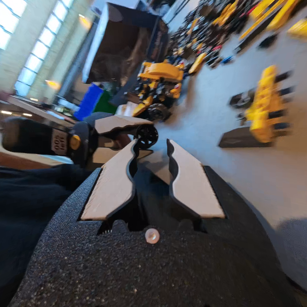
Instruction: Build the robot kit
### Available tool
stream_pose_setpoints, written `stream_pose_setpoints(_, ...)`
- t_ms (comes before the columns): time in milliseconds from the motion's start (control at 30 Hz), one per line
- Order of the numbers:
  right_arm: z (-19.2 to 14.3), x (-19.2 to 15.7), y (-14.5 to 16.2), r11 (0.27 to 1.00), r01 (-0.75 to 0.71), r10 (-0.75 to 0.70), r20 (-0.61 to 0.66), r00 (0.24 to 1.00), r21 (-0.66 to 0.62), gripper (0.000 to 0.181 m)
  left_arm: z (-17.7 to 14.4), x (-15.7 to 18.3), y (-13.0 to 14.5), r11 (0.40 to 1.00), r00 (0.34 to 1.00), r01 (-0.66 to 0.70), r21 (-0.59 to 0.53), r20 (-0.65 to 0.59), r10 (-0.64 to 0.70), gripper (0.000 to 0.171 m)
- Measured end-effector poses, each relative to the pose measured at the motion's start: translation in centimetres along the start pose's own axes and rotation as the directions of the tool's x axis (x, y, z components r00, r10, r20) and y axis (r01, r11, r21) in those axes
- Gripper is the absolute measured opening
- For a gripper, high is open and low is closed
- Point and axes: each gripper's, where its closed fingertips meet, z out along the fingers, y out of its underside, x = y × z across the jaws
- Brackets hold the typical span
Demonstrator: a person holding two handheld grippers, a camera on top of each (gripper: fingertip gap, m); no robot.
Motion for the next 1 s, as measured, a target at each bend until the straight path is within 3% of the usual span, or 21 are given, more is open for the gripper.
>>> stream_pose_setpoints(67,-1.7,2.0,-1.3,0.993,0.118,-0.12,-0.172,0.978,-0.019,0.032,0.6,-0.3,1.1,0.997,0.999,0.027,-0.071,-0.031,-0.029,0.031)
stream_pose_setpoints(167,-4.2,5.7,-3.7,0.957,0.271,-0.29,-0.438,0.851,-0.107,0.033,1.6,-0.4,2.2,0.987,0.995,0.057,-0.147,-0.075,-0.068,0.031)
stream_pose_setpoints(233,-4.8,6.9,-4.9,0.937,0.307,-0.347,-0.506,0.79,-0.164,0.035,2.1,-0.3,2.3,0.985,0.993,0.059,-0.162,-0.089,-0.074,0.031)
stream_pose_setpoints(433,-4.2,9.8,-5.1,0.915,0.254,-0.392,-0.538,0.746,-0.314,0.044,3.2,-0.2,2.9,0.978,0.992,0.048,-0.205,-0.108,-0.071,0.032)
stream_pose_setpoints(467,-3.9,9.9,-5.0,0.917,0.244,-0.382,-0.522,0.763,-0.314,0.041,3.3,-0.2,2.8,0.978,0.992,0.044,-0.205,-0.11,-0.068,0.032)
stream_pose_setpoints(533,-3.3,9.3,-4.8,0.922,0.237,-0.361,-0.46,0.811,-0.306,0.016,3.5,-0.1,3.2,0.972,0.991,0.035,-0.233,-0.119,-0.065,0.032)
stream_pose_setpoints(1000,-3.3,8.8,-4.2,0.904,0.222,-0.376,-0.432,0.82,-0.366,0.018,4.1,-0.4,3.3,0.969,0.986,0.053,-0.243,-0.138,-0.089,0.032)
